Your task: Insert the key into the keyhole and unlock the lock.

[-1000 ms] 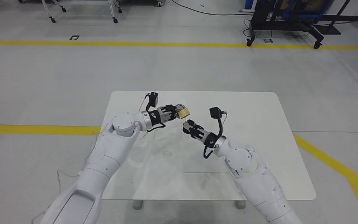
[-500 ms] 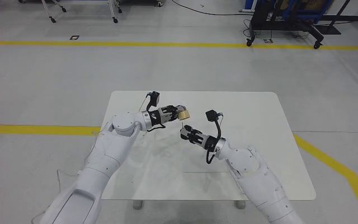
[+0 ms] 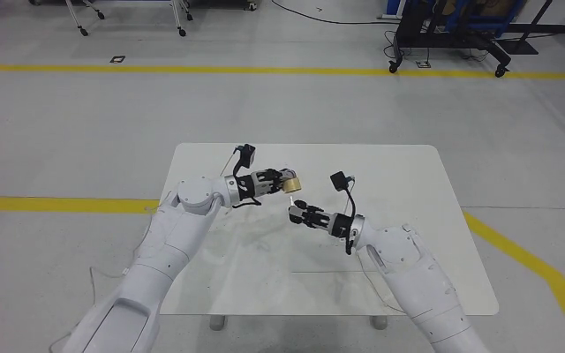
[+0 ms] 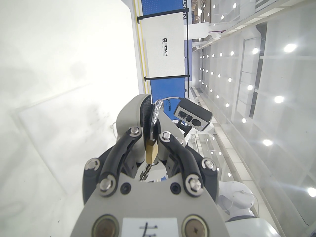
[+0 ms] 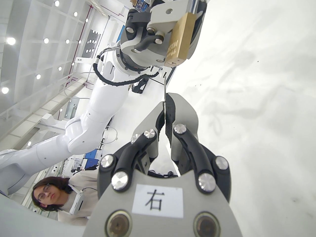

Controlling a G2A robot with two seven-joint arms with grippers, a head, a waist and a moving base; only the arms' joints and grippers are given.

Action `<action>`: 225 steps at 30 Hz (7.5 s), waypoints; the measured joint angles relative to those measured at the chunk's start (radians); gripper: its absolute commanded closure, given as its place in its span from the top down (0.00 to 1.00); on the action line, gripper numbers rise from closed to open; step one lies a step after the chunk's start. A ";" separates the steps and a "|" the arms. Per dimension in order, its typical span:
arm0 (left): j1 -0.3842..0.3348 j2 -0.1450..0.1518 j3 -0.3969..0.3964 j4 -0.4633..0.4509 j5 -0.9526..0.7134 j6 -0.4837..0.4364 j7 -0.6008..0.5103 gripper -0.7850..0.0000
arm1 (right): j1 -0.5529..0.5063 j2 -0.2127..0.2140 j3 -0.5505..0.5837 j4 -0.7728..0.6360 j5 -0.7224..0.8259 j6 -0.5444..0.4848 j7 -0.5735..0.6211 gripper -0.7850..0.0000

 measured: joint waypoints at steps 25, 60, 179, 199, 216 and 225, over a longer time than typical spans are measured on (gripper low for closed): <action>-0.003 0.001 0.000 -0.002 0.008 -0.023 -0.030 0.00 | 0.013 0.015 -0.001 0.013 0.042 0.006 0.003 0.00; -0.005 0.002 0.024 -0.021 0.051 -0.041 -0.077 0.00 | 0.011 0.031 -0.015 0.009 0.055 0.000 -0.045 0.08; 0.137 0.014 -0.091 -0.175 0.046 -0.351 0.198 0.00 | 0.215 -0.005 -0.062 0.318 0.795 0.129 0.232 0.00; 0.151 0.019 -0.068 -0.226 0.245 -0.419 0.277 0.00 | 0.255 -0.006 -0.047 0.394 0.898 0.236 0.351 0.00; 0.202 0.031 -0.084 -0.316 0.517 -0.472 0.479 0.00 | 0.342 -0.009 -0.049 0.551 0.997 0.434 0.512 0.00; 0.270 0.032 -0.079 -0.419 0.825 -0.393 0.720 0.00 | 0.386 -0.017 -0.077 0.614 0.997 0.477 0.549 0.00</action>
